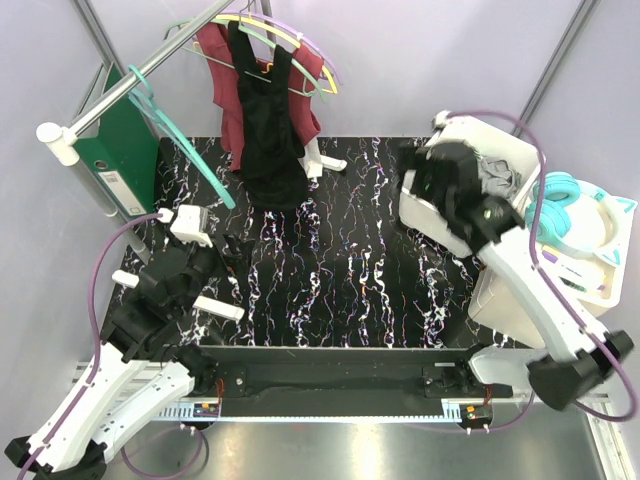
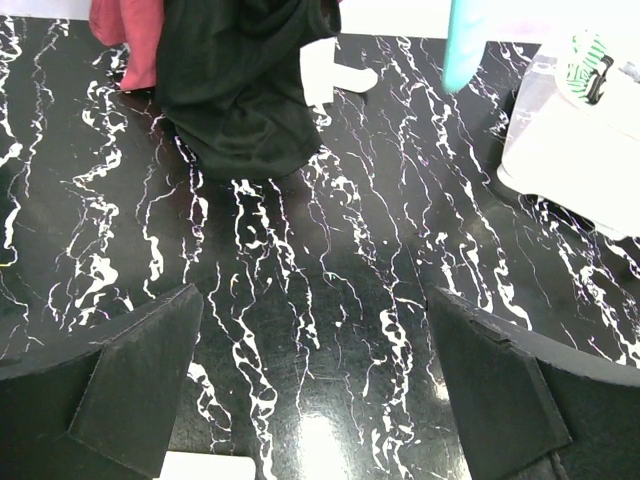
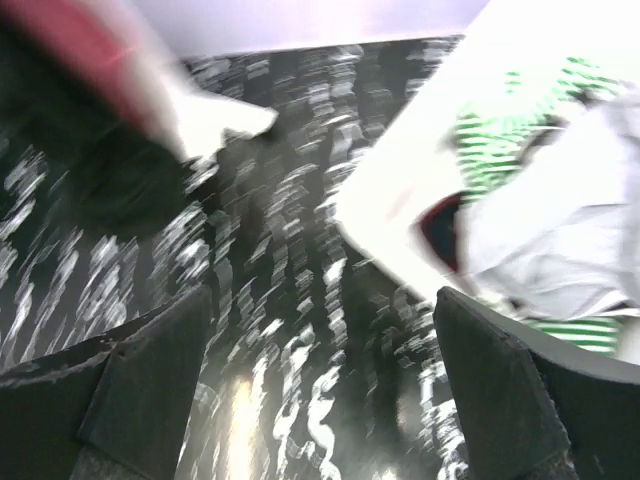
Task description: Place the tank top on the hanger
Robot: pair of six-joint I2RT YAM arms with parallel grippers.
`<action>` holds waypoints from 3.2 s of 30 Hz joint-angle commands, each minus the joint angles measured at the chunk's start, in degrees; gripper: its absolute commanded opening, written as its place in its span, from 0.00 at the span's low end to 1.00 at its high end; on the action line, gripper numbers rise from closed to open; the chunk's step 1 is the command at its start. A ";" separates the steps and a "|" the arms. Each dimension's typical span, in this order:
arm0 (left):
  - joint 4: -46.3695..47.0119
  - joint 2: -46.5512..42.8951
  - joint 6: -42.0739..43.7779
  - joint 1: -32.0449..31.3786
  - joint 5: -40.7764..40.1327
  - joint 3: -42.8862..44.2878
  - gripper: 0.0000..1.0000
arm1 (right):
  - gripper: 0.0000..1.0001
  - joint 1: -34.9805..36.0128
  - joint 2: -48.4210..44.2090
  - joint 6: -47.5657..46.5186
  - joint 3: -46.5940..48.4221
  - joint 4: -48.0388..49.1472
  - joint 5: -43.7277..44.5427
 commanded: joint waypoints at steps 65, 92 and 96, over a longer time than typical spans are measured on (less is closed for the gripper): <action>1.66 2.22 0.10 -0.04 6.27 -0.21 0.99 | 0.00 -7.54 19.78 -3.57 50.44 -11.50 -15.94; 1.05 4.67 -0.42 0.40 6.45 -0.21 0.99 | 0.45 9.35 4.76 3.88 3.45 10.47 -17.72; -1.15 7.31 -3.76 0.40 8.02 0.58 0.99 | 0.85 9.44 4.92 6.00 -8.26 9.79 -12.88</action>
